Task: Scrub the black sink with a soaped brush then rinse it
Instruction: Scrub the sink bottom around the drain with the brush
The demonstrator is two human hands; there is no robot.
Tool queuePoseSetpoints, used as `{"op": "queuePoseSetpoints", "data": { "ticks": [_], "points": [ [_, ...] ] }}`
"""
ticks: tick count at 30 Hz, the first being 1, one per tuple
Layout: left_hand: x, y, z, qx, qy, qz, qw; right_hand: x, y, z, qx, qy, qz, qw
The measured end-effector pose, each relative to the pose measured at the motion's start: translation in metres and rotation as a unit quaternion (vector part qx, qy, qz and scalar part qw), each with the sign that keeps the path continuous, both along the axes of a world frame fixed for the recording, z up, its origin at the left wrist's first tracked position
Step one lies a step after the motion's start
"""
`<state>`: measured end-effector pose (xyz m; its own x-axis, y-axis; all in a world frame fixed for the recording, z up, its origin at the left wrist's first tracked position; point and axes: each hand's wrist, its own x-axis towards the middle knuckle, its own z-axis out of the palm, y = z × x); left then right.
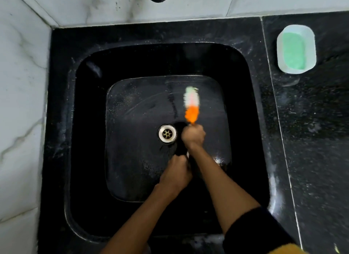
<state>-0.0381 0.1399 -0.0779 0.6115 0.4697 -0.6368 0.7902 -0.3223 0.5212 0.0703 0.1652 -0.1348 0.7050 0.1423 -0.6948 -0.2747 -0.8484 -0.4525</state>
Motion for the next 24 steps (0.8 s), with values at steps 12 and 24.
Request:
{"op": "queuePoseSetpoints", "data": {
  "ticks": [12,24],
  "points": [
    [0.007,-0.064,-0.009,-0.099,-0.018,0.04,0.994,-0.007,-0.064,-0.011,-0.001,0.004,0.084,0.996],
    [0.016,-0.061,-0.023,-0.189,0.046,-0.004,0.981,0.001,-0.082,-0.013,-0.019,0.038,0.207,0.977]
  ]
}}
